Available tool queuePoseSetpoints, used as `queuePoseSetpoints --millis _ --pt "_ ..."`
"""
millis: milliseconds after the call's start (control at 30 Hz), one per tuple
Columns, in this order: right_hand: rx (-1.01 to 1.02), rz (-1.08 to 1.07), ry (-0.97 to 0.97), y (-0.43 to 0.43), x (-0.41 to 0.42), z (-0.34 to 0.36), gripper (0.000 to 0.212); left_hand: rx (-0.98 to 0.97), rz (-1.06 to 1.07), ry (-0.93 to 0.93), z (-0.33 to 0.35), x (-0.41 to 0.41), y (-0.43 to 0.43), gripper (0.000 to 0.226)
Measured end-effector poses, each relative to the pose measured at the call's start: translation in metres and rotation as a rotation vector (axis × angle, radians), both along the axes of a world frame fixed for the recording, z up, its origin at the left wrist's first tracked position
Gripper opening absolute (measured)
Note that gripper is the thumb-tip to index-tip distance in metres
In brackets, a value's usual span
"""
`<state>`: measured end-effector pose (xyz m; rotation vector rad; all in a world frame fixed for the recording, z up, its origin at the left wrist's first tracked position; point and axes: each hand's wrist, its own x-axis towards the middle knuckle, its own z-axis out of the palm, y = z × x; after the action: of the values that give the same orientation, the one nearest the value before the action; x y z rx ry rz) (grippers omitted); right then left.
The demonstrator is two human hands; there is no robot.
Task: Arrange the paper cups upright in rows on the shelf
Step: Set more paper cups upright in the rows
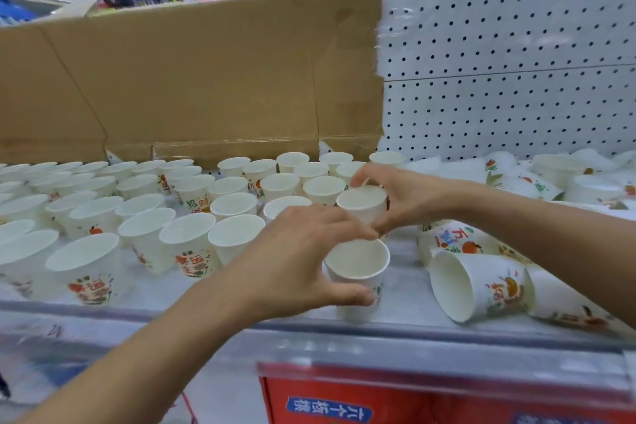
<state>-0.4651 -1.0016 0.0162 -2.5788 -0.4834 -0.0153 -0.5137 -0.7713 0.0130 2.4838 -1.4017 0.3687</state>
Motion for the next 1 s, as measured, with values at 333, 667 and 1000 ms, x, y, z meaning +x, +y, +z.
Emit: queuePoseSetpoints --millis 333,667,1000 --pt "0.021 -0.202 -0.090 -0.006 -0.050 0.016 0.069 0.213 0.127 -0.329 -0.008 0.026 0.003 0.020" --pt "0.108 -0.537 -0.347 -0.058 -0.169 -0.006 0.037 -0.269 -0.023 0.036 -0.015 -0.014 -0.035 0.057" --pt "-0.288 -0.627 -0.299 -0.095 -0.224 -0.041 0.070 -0.279 -0.086 0.302 -0.073 -0.028 -0.106 0.086"
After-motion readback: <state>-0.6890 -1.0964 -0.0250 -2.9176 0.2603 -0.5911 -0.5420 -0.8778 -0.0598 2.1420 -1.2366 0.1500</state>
